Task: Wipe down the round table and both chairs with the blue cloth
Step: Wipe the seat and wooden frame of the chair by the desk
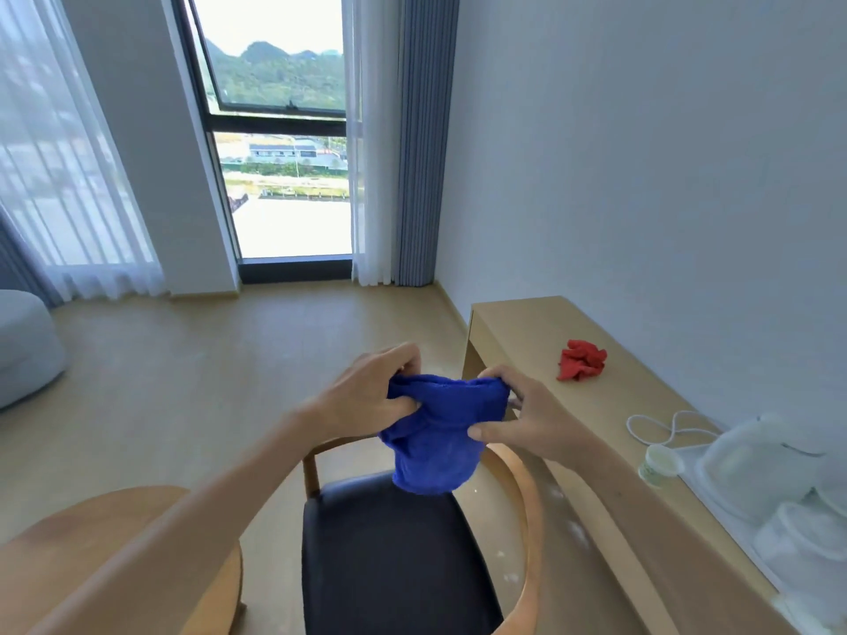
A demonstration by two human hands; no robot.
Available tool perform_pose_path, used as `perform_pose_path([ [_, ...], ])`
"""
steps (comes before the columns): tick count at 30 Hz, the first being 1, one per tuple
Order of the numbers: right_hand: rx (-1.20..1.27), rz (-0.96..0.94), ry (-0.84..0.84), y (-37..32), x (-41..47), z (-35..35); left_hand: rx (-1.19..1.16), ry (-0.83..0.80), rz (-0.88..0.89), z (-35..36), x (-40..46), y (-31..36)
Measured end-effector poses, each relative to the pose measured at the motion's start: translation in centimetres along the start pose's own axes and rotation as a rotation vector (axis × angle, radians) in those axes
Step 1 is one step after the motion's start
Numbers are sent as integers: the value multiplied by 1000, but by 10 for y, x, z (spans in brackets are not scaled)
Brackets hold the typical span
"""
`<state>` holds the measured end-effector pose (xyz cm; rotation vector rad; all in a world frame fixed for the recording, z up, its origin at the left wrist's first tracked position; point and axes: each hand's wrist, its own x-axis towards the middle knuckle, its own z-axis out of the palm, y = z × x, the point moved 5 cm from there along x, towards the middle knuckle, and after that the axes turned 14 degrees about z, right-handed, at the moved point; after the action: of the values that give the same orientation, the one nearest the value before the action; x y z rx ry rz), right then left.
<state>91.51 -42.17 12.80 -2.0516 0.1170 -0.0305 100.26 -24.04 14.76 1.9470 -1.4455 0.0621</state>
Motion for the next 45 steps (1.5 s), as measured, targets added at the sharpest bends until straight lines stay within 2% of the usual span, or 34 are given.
perform_pose_path([
  [3, -136, -28, -28, -8, 11, -13, 99, -84, -16, -24, 3, -2],
  [7, -89, -94, 32, -27, 29, -17, 224, -199, -36, -43, 9, -5],
  [9, -153, -143, 50, -37, 34, -18, 272, -227, -41, -47, 8, -5],
  [14, -333, -225, 113, -52, 49, -15, 379, -188, -47, -48, 8, -10],
  [17, -384, -248, 151, -54, 54, -14, 352, -128, -78, -45, 10, -14],
  [22, -339, -258, 183, -51, 58, -18, 305, -124, -111, -44, 10, -13],
  [29, -209, -232, 163, -53, 58, -23, 415, -131, -5, -39, 12, -2],
  [35, -317, -238, 208, -52, 59, -21, 549, -117, -3, -39, 17, -10],
  [38, -415, -251, 244, -52, 56, -11, 620, -95, -89, -37, 21, -13],
  [41, -434, -216, 324, -50, 48, 4, 684, -19, -281, -31, 24, -18],
  [43, -418, -163, 398, -50, 42, 19, 630, 56, -417, -27, 27, -21],
  [45, -384, -130, 401, -50, 38, 37, 467, 110, -546, -21, 31, -23],
])
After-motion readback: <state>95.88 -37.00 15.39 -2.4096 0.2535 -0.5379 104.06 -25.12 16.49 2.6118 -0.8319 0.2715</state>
